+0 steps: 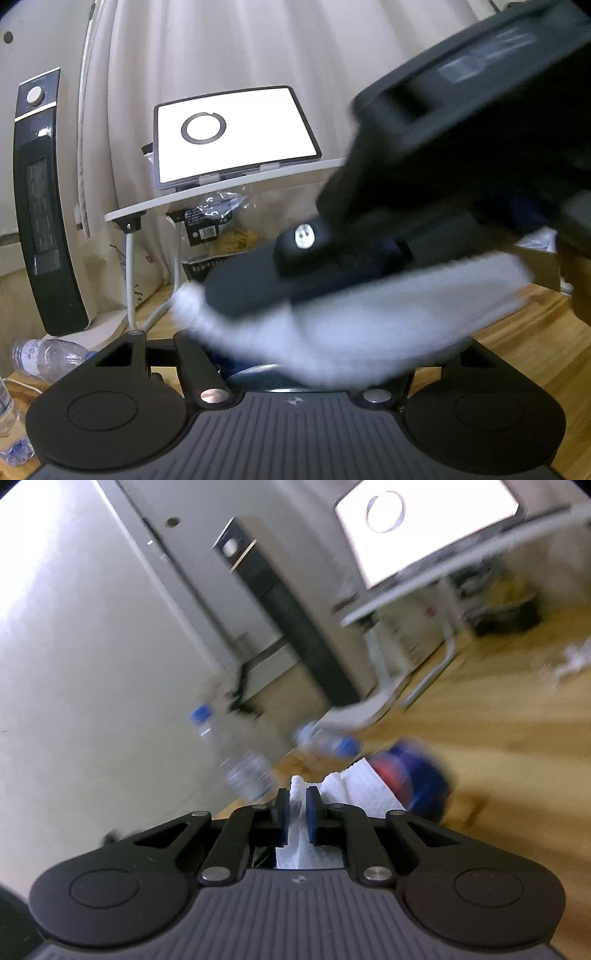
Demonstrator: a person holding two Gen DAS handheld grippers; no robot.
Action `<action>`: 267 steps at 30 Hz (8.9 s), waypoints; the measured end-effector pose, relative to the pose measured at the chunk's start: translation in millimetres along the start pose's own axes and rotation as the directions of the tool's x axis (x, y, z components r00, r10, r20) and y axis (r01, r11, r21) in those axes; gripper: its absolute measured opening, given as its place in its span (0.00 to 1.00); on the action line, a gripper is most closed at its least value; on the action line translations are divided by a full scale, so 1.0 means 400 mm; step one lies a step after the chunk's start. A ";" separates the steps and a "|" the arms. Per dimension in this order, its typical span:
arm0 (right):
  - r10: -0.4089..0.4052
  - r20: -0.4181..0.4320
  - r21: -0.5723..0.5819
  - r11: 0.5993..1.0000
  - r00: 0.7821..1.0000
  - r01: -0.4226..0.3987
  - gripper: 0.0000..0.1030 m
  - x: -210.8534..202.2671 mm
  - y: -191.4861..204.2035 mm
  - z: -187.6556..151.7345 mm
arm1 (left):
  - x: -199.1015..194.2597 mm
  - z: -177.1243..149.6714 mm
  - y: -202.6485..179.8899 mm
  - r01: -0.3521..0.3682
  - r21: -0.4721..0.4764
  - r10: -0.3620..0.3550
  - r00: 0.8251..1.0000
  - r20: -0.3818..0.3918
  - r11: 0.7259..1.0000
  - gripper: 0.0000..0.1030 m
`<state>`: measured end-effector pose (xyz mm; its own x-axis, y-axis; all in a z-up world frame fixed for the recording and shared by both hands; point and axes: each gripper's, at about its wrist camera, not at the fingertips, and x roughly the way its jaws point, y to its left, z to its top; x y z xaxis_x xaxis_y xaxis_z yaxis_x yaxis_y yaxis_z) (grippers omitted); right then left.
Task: Clean container
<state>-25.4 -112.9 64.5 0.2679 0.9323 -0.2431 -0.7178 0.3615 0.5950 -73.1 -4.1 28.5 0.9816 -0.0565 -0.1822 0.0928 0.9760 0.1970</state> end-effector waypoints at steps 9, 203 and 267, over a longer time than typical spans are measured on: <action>-0.075 0.082 -0.013 0.997 0.994 0.076 0.11 -0.005 -0.026 0.048 | -0.012 -0.001 -0.019 -0.005 0.041 0.004 1.000 0.025 0.999 0.65; -0.690 -0.022 -0.340 0.686 0.724 0.643 0.63 0.035 -0.162 -0.075 | 0.011 -0.009 0.067 0.049 -0.051 -0.053 0.995 -0.083 0.998 0.65; -0.140 0.063 -0.149 0.978 0.988 0.148 0.10 -0.104 -0.010 -0.052 | -0.016 -0.010 0.033 0.118 0.030 -0.117 0.993 -0.032 0.993 0.65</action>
<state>-47.0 -153.3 56.4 0.4058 0.8716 -0.2750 -0.7581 0.4891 0.4314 -78.7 9.9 28.6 0.9583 -0.1633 -0.2344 0.2126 0.9558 0.2030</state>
